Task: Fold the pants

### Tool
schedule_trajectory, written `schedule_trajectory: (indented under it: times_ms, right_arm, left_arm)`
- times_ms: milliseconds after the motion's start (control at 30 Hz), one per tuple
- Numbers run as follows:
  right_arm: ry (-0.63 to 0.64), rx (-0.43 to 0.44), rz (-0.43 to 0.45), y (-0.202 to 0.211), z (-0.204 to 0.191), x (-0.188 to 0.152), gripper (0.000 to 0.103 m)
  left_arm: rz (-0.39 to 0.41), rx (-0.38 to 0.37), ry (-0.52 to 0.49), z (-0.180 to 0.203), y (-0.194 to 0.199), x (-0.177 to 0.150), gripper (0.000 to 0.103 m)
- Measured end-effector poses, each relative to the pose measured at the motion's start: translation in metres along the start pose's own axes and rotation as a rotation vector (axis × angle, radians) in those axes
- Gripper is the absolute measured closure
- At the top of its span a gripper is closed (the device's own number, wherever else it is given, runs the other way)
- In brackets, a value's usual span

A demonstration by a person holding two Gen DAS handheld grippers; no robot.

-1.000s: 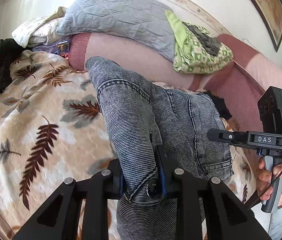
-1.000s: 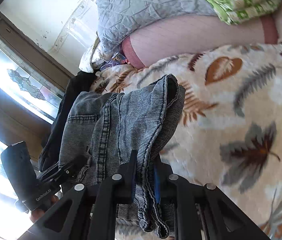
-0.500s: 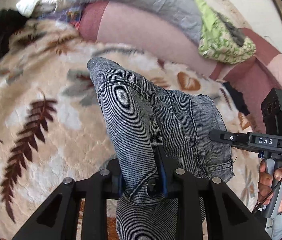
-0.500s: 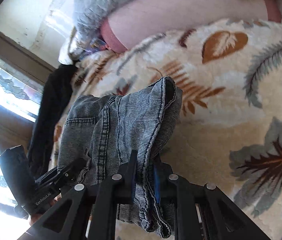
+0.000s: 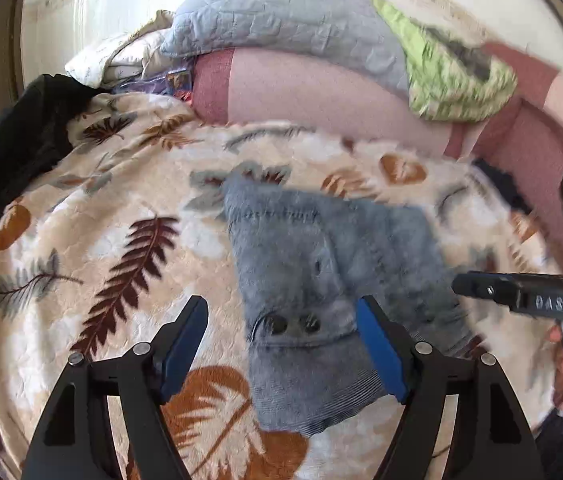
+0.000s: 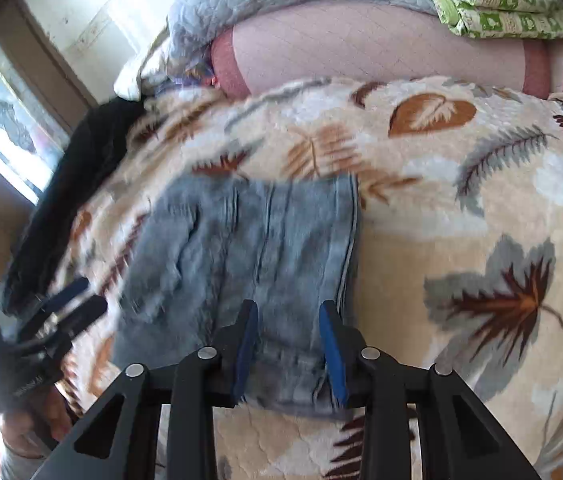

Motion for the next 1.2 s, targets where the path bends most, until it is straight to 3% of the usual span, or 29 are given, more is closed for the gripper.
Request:
schedule_trajectory:
  times_ms: [67,100,167,200,233,300,400,533,833,1200]
  right_arm:
    - [0.022,-0.077,-0.077,-0.026,0.011,-0.019,0.066]
    - [0.024,-0.075,-0.061,-0.026,0.012,-0.022,0.066]
    - [0.021,-0.074,-0.04,-0.01,0.008,-0.022,0.063]
    - [0.021,-0.072,-0.019,0.0,0.006,-0.022,0.057]
    - [0.027,-0.068,0.032,0.017,0.002,-0.023,0.054]
    - [0.041,-0.068,0.119,0.046,-0.003,-0.027,0.033]
    - [0.053,-0.069,0.239,0.082,-0.011,-0.044,0.016]
    - [0.072,-0.102,0.302,0.103,-0.015,-0.078,0.007]
    - [0.028,-0.106,0.31,0.112,-0.009,-0.116,0.006]
    - [0.088,-0.13,0.334,0.123,-0.029,-0.117,0.006]
  left_arm:
    - [-0.104,0.034,-0.018,0.004,-0.027,-0.016,0.025]
    - [-0.128,0.04,-0.004,0.004,-0.035,-0.023,0.024]
    - [-0.098,0.047,0.038,-0.001,-0.027,-0.021,0.023]
    - [-0.098,0.05,0.046,-0.003,-0.02,-0.019,0.023]
    - [-0.09,0.058,0.054,-0.004,-0.011,-0.016,0.023]
    - [-0.037,0.073,0.073,-0.007,0.011,-0.013,0.023]
    - [0.029,0.108,0.1,-0.006,0.04,-0.016,0.022]
    - [0.075,0.128,0.117,-0.006,0.066,-0.03,0.022]
    - [0.09,0.149,0.083,0.007,0.085,-0.051,0.022]
    - [0.096,0.145,0.046,0.021,0.098,-0.061,0.022]
Point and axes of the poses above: each gripper's, at about its wrist camera, not at the fingertips, and y roughly against the way its jaws point, z to its right, x to its top, the point moved 5 cm from there along -y, roughly the way its jaws point, and after that the axes turned 7 degrees about x, right-handed, at the moved point
